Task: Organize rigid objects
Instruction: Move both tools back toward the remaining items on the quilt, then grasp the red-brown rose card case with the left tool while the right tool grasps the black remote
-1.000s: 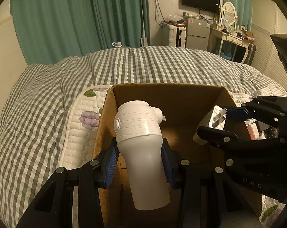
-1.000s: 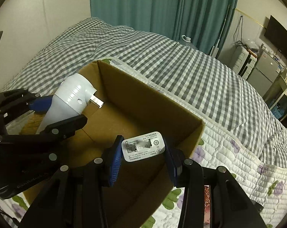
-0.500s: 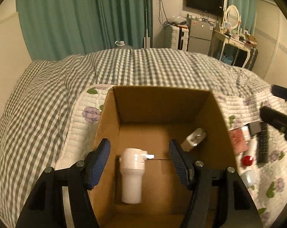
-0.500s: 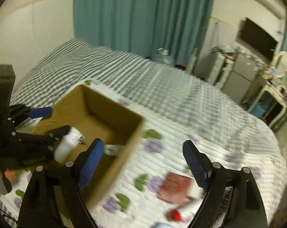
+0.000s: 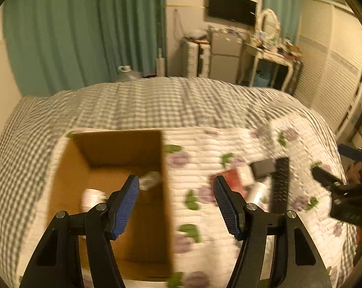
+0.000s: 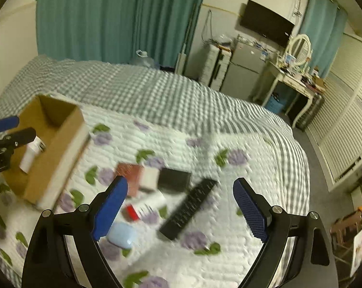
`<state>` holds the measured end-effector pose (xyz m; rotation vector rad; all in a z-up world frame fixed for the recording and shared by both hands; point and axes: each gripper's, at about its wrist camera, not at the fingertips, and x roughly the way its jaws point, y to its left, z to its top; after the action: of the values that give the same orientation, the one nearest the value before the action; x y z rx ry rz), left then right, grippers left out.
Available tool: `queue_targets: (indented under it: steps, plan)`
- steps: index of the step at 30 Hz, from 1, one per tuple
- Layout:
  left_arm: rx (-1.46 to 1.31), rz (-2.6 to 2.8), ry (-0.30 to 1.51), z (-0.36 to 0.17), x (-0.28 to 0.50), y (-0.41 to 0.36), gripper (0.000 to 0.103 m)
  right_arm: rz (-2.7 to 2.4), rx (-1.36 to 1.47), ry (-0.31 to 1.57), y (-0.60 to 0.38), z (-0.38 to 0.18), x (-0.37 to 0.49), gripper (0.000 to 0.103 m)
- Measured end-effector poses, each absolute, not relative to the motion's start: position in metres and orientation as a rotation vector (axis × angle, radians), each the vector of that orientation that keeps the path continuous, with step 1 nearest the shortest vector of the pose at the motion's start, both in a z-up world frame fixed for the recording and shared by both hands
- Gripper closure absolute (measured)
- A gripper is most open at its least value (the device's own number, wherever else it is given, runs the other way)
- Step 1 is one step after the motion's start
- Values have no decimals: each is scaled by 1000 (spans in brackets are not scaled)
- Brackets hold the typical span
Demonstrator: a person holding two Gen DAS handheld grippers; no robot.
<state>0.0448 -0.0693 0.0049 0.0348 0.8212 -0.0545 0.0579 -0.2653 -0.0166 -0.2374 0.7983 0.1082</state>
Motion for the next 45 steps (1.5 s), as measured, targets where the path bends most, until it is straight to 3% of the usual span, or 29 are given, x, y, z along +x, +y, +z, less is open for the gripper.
queue_targets:
  steps: [8,19,24,28,32,38,45]
  plan:
    - [84,-107,914,-40,61,-136,36,43,-188,916,-313,-75,63,13]
    - [163,-82,1027,-104,89,-167,36,95,-124,1065,-313,-147,108,15]
    - [161,-51,1065,-126,106,-165,36,124,-107,1104,-311,-162,127,22]
    - [154,-50,1072,-137,116,-164,36,157,-94,1157,-305,-177,142,36]
    - [129,-48,1077,-144,125,-163,36,148,-75,1158,-309,-181,150,67]
    - [71,-85,1061,-143,138,-167,35,162,-30,1116,-319,-171,146,75]
    - [94,-56,1141,-172,158,-178,30,166,-23,1090,-316,-164,143,75]
